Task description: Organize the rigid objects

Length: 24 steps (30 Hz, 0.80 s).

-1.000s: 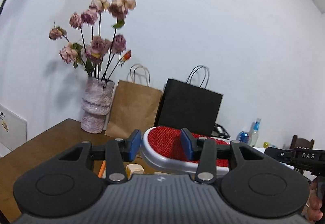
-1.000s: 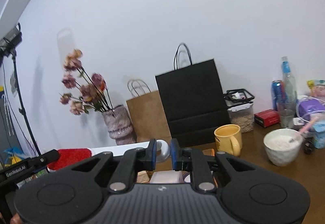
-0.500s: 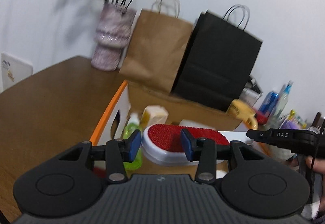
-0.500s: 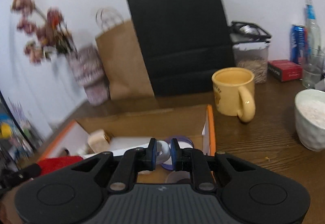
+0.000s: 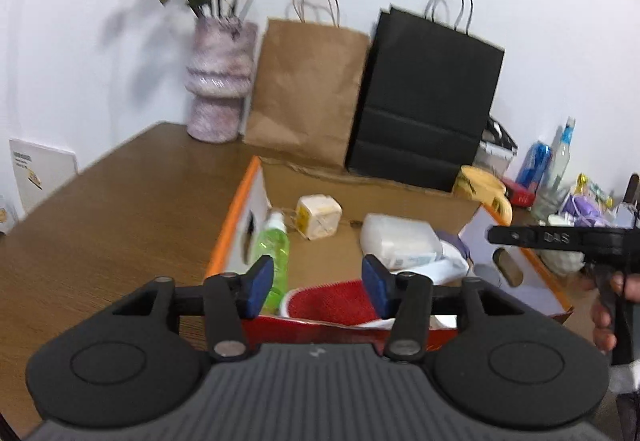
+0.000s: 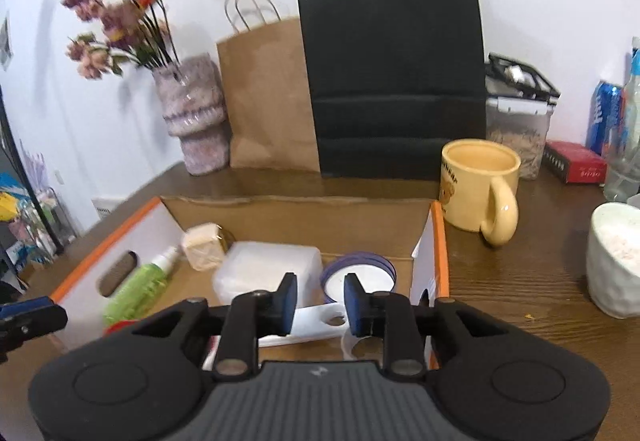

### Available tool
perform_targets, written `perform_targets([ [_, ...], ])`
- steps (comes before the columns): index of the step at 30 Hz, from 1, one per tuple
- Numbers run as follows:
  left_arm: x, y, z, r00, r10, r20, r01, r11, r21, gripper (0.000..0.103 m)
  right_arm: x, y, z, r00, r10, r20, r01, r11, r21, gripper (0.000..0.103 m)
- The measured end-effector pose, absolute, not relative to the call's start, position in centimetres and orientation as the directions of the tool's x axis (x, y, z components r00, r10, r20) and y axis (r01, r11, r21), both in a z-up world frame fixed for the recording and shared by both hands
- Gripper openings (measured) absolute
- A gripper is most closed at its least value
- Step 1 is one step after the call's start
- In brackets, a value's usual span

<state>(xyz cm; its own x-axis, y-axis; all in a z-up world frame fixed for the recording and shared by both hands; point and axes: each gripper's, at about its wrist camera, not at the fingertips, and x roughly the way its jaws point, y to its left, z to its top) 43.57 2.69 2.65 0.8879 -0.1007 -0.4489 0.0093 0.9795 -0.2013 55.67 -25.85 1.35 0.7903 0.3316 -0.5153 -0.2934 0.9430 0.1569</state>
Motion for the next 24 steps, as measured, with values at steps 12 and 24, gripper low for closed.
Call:
perform_targets([
  [12,31.6,4.6,7.7,0.982,-0.042,-0.184,0.032,0.998,-0.059,0.084,39.4,-27.3,7.1,0.950,0.256,-0.179,-0.269,0.962,-0.049,0.080],
  [24,22.2,5.6,8.4,0.999,0.002,-0.032,-0.004,0.996,-0.086,0.085,26.7,-26.5,7.1,0.976,0.219,-0.015,-0.220,0.969,-0.116,0.088],
])
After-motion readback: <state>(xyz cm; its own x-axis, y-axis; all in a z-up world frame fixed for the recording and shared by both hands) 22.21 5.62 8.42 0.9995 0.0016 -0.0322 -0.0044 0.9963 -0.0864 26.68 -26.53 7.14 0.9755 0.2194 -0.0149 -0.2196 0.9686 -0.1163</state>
